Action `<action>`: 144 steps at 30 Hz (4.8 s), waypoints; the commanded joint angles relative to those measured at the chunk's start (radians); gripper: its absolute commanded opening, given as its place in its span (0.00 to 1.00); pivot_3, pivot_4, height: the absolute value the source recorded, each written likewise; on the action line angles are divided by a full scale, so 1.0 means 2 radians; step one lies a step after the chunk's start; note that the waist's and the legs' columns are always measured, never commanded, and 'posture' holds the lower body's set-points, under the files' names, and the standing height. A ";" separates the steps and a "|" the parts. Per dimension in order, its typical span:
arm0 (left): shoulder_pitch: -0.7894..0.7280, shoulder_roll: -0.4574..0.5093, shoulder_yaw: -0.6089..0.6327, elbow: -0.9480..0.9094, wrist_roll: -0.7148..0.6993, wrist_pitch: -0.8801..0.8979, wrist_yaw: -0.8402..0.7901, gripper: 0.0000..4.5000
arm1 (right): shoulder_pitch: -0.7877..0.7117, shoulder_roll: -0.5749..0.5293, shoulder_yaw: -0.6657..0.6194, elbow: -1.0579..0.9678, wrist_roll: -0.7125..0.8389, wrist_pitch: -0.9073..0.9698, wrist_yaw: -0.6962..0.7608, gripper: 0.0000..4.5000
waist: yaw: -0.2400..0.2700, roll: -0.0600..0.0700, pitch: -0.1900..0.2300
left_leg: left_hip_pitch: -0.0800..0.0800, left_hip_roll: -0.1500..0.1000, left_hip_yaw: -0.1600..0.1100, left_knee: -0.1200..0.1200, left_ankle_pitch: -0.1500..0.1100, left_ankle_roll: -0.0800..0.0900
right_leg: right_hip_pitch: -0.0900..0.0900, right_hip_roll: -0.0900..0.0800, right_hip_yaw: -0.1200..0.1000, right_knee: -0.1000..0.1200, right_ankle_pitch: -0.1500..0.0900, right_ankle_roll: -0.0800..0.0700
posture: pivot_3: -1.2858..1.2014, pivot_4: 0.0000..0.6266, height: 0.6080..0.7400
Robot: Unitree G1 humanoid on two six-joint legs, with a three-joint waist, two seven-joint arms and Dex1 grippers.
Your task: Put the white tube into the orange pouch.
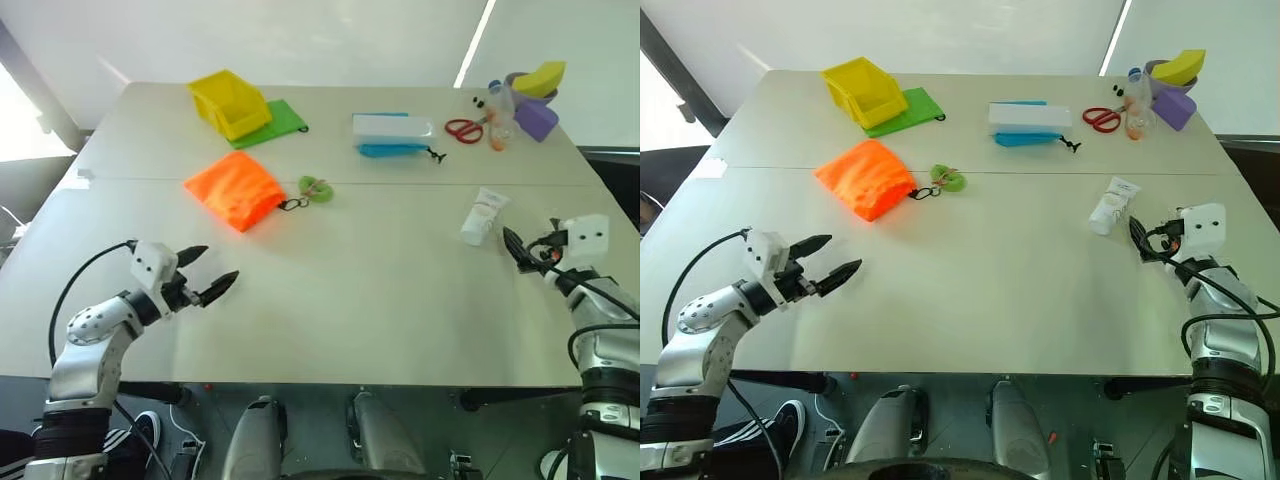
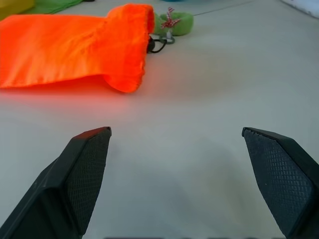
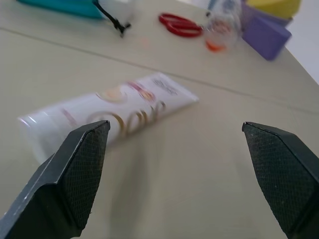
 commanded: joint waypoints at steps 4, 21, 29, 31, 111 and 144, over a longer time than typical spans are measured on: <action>0.002 0.000 0.009 -0.014 -0.001 -0.018 0.009 1.00 | -0.005 -0.013 -0.016 0.012 0.001 -0.026 -0.014 0.99 | -0.003 0.000 0.000 | 0.000 0.000 0.000 0.000 0.000 0.000 | 0.000 0.000 0.000 0.000 0.000 0.000 | 0.52 0.24 1.00; -0.030 0.001 0.005 -0.052 -0.022 0.027 0.040 1.00 | -0.004 -0.009 -0.008 0.006 -0.005 -0.030 -0.015 0.99 | -0.012 0.000 0.000 | 0.000 0.000 0.000 0.000 0.000 0.000 | 0.000 0.000 0.000 0.000 0.000 0.000 | 0.52 0.24 1.00; -0.066 -0.006 -0.005 -0.051 -0.013 0.022 0.058 1.00 | 0.006 -0.007 0.009 -0.032 0.005 -0.049 0.042 0.99 | -0.011 0.000 0.000 | 0.000 0.000 0.000 0.000 0.000 0.000 | 0.000 0.000 0.000 0.000 0.000 0.001 | 0.52 0.24 1.00; -0.081 -0.008 -0.017 -0.046 0.001 0.014 0.063 1.00 | 0.022 0.000 0.024 -0.091 0.041 -0.030 0.099 0.99 | -0.011 0.000 0.000 | 0.000 0.000 0.000 0.000 0.000 0.000 | 0.000 0.000 0.000 0.000 0.001 0.001 | 0.52 0.24 1.00; -0.087 -0.015 -0.142 -0.117 0.178 0.083 0.131 0.01 | -0.078 0.044 0.052 -0.191 -0.009 0.303 -0.084 1.00 | 0.001 0.000 0.000 | 0.000 0.000 0.000 0.000 0.000 0.000 | 0.000 0.000 0.000 0.000 0.001 0.000 | 0.52 0.24 1.00; -0.087 -0.025 -0.144 -0.130 0.177 0.085 0.133 0.00 | -0.083 0.045 0.084 -0.218 0.007 0.351 -0.046 0.40 | 0.002 0.001 0.000 | -0.001 0.000 0.000 -0.001 0.000 0.000 | -0.001 0.000 0.000 0.000 0.001 0.002 | 0.52 0.24 1.00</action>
